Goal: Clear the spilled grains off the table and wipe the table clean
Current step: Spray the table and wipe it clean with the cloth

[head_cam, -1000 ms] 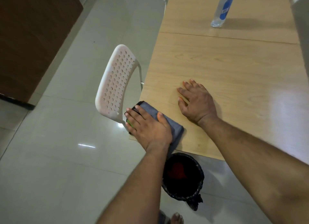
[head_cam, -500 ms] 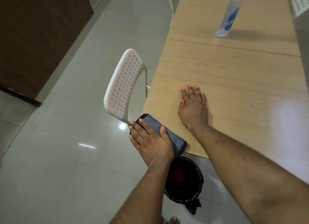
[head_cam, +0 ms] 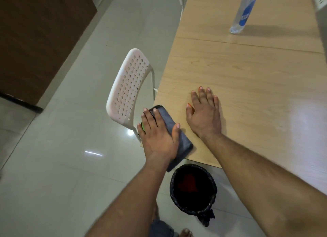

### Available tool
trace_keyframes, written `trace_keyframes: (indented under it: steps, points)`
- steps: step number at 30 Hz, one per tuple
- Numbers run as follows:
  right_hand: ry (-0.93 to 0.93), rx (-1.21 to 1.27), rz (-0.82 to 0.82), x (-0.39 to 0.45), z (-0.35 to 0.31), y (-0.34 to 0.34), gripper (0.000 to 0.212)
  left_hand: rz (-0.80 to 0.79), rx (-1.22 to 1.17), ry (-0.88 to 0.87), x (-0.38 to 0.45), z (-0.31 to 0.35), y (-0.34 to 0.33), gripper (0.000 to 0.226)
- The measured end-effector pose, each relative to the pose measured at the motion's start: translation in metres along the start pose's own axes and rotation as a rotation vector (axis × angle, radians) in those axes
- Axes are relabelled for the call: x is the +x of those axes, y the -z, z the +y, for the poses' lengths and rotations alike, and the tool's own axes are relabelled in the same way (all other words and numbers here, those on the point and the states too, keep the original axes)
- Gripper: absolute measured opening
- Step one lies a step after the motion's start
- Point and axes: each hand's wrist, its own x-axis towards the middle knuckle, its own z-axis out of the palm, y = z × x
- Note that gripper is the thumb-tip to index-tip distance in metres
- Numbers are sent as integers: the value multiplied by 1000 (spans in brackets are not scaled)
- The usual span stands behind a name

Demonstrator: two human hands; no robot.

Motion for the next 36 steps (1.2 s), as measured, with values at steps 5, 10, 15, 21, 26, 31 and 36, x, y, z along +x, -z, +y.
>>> trace_keyframes:
  steps: [5,10,15,21,26,31,36]
  points:
    - [-2,12,8,2,-4,1,67,-47,-1,-106,6,-12,-2,87]
    - [-14,39,2,4,-2,0,68,-72,-24,-278,65,-18,2,85]
    - [-42,80,9,15,0,5,68,-86,-41,-374,126,-8,4,86]
    - [-75,12,12,103,19,6,63,-108,-16,-465,181,9,8,86]
    - [-97,-25,34,148,33,9,63,-115,-16,-567,232,23,13,89]
    - [-109,-37,53,155,34,6,63,-118,7,-626,323,62,15,92]
    - [-112,-27,34,157,35,5,62,-134,126,-649,378,99,21,87]
